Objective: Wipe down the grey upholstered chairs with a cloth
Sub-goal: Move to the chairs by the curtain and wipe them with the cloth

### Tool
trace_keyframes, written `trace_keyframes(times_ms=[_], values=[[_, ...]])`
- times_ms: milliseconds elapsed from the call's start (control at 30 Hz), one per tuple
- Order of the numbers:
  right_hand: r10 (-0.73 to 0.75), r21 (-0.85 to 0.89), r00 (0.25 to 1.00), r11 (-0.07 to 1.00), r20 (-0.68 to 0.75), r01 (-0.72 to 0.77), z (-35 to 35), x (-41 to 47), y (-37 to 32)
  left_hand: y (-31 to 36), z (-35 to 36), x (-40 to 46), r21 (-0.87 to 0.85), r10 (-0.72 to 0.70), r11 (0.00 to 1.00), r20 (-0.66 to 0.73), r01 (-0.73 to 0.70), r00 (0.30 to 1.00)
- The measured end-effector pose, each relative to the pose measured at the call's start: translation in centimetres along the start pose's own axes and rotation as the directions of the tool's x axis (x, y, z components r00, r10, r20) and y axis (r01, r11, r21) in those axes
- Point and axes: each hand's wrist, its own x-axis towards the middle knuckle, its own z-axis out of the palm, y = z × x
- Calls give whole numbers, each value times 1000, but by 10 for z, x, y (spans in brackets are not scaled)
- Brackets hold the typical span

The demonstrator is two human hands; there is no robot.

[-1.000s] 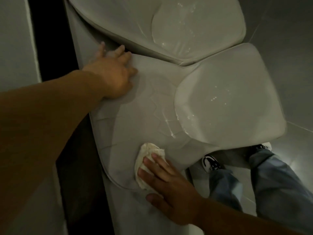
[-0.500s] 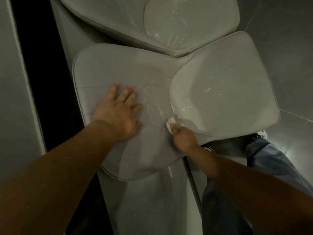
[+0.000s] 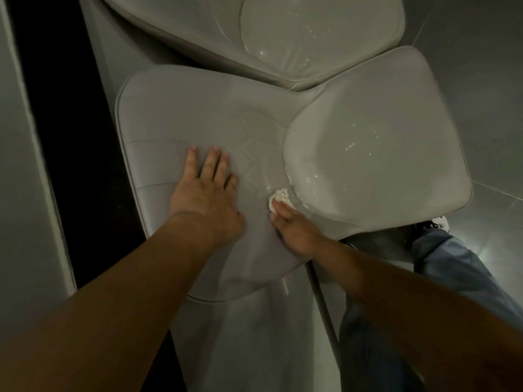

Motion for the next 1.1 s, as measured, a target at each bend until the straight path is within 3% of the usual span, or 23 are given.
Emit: trace_keyframes(times_ms=[100,200,233,367,433,500,567,633,733,800,867,933,1000,1100], values=[[227,33,974,973,27,-228,-14,21,23,2,2,1,-22,-11,1000,-20,11,1000],[365,74,902,931,-231,-358,-29,14,26,7,3,-5,-55,-23,998,-53,20,998],[341,152,895,939,-289,-308,-30,8,22,10,3,-7,-67,-30,997,-54,26,998],[43,423,930,897,-365,125,-17,-22,-24,28,5,-22,-159,-127,980,-48,117,991],[-85,420,939,878,-334,229,-13,-25,-38,41,5,-33,-212,-195,961,-68,177,978],[-173,319,961,918,-214,236,-7,-18,-38,50,7,-45,-256,-253,941,-90,223,963],[-152,156,983,974,-99,166,-1,-8,-25,56,9,-54,-304,-308,915,-102,265,946],[-28,25,999,999,-35,29,-2,3,-4,62,13,-63,-340,-368,888,-120,310,922],[237,42,971,971,-3,-237,-20,19,14,71,18,-74,-384,-410,862,-142,332,901],[351,148,931,931,-102,-335,-32,24,8,72,19,-77,-409,-431,847,-154,340,889],[321,389,924,894,-208,-223,-36,21,-19,73,19,-77,-467,-508,800,-189,378,841],[149,540,946,841,-287,31,-36,9,-60,72,19,-82,-575,-638,691,-200,438,744],[-96,549,938,789,-332,275,-35,-7,-106,71,22,-87,-648,-725,605,-208,463,656],[-469,347,828,755,-307,556,-31,-15,-160,67,21,-88,-629,-697,626,-186,461,693]])
